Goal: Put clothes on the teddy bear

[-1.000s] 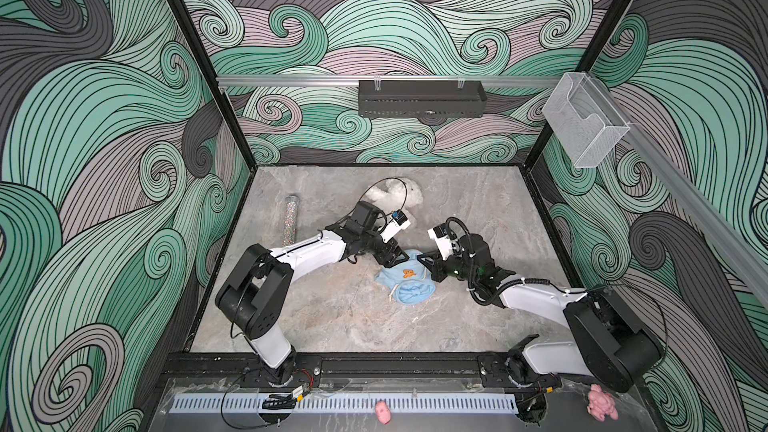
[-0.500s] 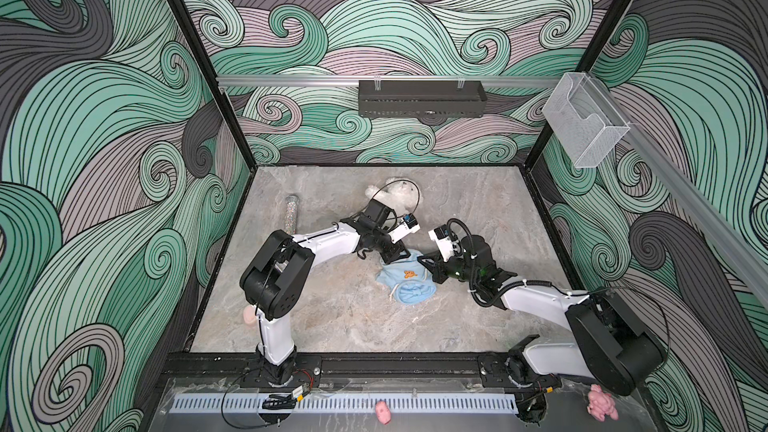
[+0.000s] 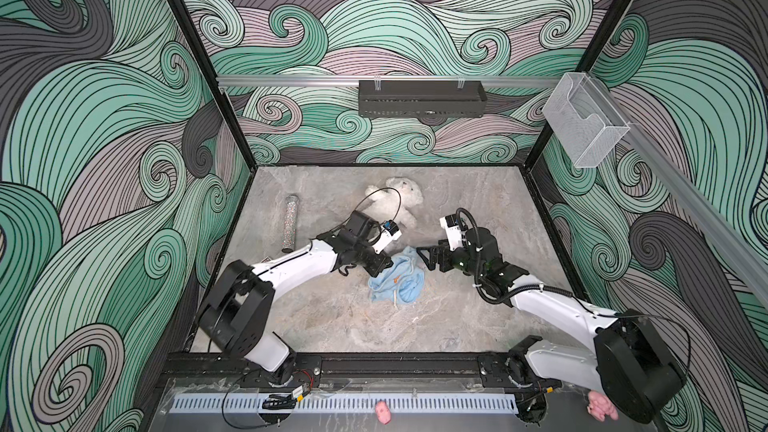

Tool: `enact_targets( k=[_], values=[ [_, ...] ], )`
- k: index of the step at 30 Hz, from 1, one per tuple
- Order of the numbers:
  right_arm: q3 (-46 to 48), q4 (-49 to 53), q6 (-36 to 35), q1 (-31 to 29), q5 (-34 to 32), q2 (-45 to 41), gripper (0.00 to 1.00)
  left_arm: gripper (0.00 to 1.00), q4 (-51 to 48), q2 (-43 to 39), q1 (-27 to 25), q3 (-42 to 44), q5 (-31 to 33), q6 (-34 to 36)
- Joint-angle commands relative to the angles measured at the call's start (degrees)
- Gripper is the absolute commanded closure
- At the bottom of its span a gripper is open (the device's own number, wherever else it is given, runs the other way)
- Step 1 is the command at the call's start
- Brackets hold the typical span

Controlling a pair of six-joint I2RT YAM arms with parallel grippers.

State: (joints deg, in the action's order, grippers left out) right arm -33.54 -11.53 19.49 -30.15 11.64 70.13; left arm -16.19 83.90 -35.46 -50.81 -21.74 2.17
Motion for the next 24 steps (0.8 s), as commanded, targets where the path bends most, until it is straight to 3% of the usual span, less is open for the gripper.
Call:
enact_targets(
  k=[1, 11, 18, 21, 23, 24],
  values=[
    [-7.0, 6.2, 6.3, -1.2, -7.5, 4.6, 0.05, 1.0, -1.1, -5.3, 1.2, 3.0, 12.2, -8.3],
    [-25.9, 8.8, 13.5, -10.3, -13.8, 29.0, 0.05, 1.0, -5.3, -10.7, 2.1, 9.3, 19.5, -16.6],
    [-35.8, 9.4, 14.2, -11.7, -14.2, 42.7, 0.01, 1.0, -4.1, -14.0, 2.7, 13.6, 21.9, -20.2],
    [-38.4, 10.6, 12.8, -10.9, -13.9, 46.0, 0.17, 1.0, -4.1, -14.0, 3.1, 13.7, 23.5, -20.9],
    [-37.2, 11.1, 11.1, -9.8, -14.2, 45.4, 0.44, 1.0, -3.8, -13.9, 3.7, 13.7, 24.7, -21.4],
    [-35.7, 11.3, 10.5, -9.0, -14.2, 44.5, 0.53, 1.0, -3.7, -13.7, 4.0, 13.5, 25.1, -21.8]
  ],
)
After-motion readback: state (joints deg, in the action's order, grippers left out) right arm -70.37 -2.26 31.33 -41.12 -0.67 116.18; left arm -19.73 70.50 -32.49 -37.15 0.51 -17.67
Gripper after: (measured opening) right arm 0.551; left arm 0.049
